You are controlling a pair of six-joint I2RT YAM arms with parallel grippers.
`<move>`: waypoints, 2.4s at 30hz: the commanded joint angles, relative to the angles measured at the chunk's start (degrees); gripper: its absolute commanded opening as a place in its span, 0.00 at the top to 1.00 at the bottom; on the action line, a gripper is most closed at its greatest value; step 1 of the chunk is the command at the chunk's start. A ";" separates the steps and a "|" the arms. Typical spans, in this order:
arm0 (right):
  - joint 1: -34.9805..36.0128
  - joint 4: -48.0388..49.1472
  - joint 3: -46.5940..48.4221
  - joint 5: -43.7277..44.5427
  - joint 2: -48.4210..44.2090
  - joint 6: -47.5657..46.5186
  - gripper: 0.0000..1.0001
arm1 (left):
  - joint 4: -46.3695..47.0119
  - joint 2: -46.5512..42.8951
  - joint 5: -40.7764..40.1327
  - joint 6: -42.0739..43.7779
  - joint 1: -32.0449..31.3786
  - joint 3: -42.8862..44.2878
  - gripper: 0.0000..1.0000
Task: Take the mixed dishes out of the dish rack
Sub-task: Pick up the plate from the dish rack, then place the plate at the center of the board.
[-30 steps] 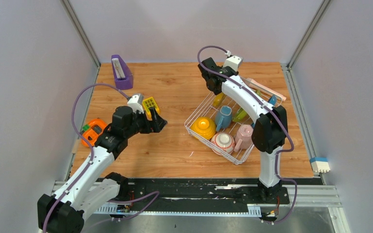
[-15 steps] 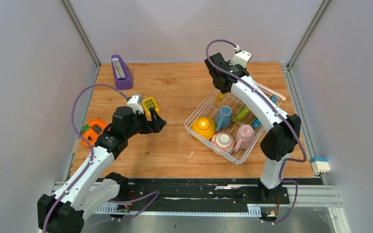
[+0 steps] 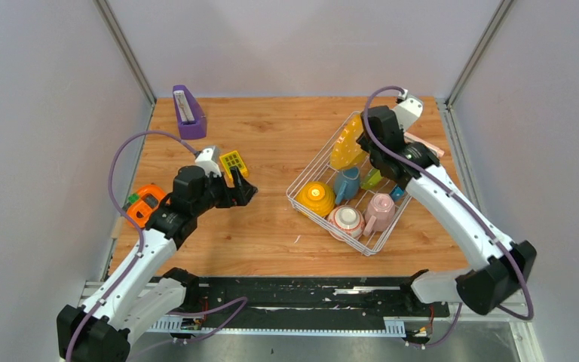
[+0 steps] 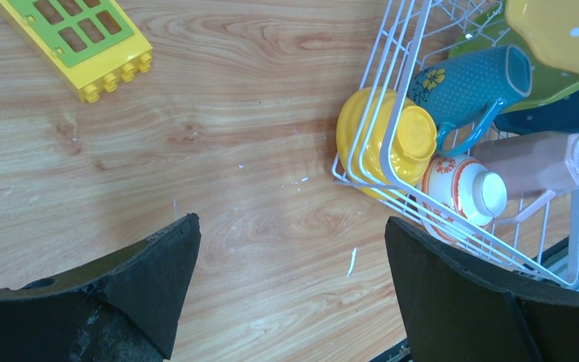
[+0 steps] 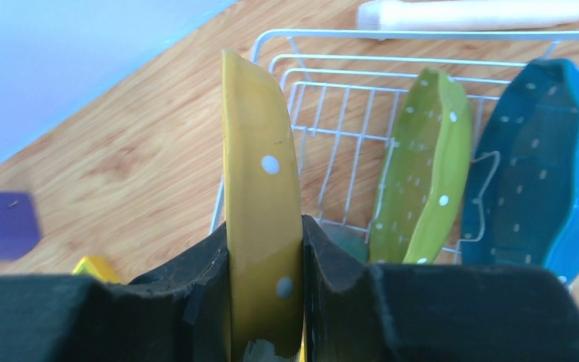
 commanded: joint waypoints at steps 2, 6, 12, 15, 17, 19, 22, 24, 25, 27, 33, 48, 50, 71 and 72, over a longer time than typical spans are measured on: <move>-0.87 24.04 -8.77 -14.92 -13.36 -2.04 1.00 | 1.70 -1.03 4.00 -1.79 -0.17 0.74 0.00; -0.88 29.77 -16.62 -29.08 -19.32 -1.24 1.00 | 3.37 -0.99 9.35 -5.05 -0.14 2.21 0.00; -0.90 42.43 -30.42 -48.56 -26.52 5.05 1.00 | 13.49 -1.26 18.85 -14.67 -0.17 0.07 0.00; -0.80 46.77 -34.34 -52.50 -28.39 8.86 1.00 | 22.20 -0.44 23.24 -19.34 -0.17 -2.10 0.00; -0.79 49.62 -36.73 -54.35 -29.29 11.93 1.00 | 25.54 0.47 25.02 -20.80 -0.17 -3.22 0.01; -0.79 52.36 -38.85 -55.59 -29.91 14.82 1.00 | 27.80 1.48 26.82 -21.46 -0.17 -3.88 0.02; -0.77 57.31 -41.96 -57.24 -30.60 18.63 1.00 | 30.44 3.19 28.78 -22.12 -0.23 -4.59 0.04; -0.79 59.99 -43.54 -58.07 -30.71 20.60 1.00 | 31.63 4.10 29.47 -22.55 -0.44 -4.95 0.05; -0.75 60.88 -43.98 -58.75 -30.55 21.09 1.00 | 32.07 4.37 29.68 -22.69 -0.72 -5.10 0.06; -0.74 61.77 -44.03 -59.88 -29.97 21.77 1.00 | 33.46 5.31 30.41 -22.94 -1.35 -5.12 0.09; -0.54 63.97 -43.98 -63.45 -27.54 23.08 1.00 | 35.65 7.40 30.80 -23.22 -3.65 -4.83 0.34; -0.52 51.06 -43.07 -59.86 -28.33 16.66 0.16 | 37.76 5.07 26.97 -28.41 -3.95 -7.81 1.00; -0.50 49.45 -42.83 -59.01 -28.60 15.62 0.05 | 38.12 3.80 25.85 -29.82 -3.95 -8.43 1.00; -0.44 32.39 -40.48 -43.36 -35.22 7.54 0.00 | -14.89 -18.35 -24.78 -34.33 -3.86 -1.42 1.00; -0.44 32.00 -40.26 -43.31 -34.81 6.82 0.00 | -16.50 -18.37 -27.89 -34.93 -3.79 -1.01 1.00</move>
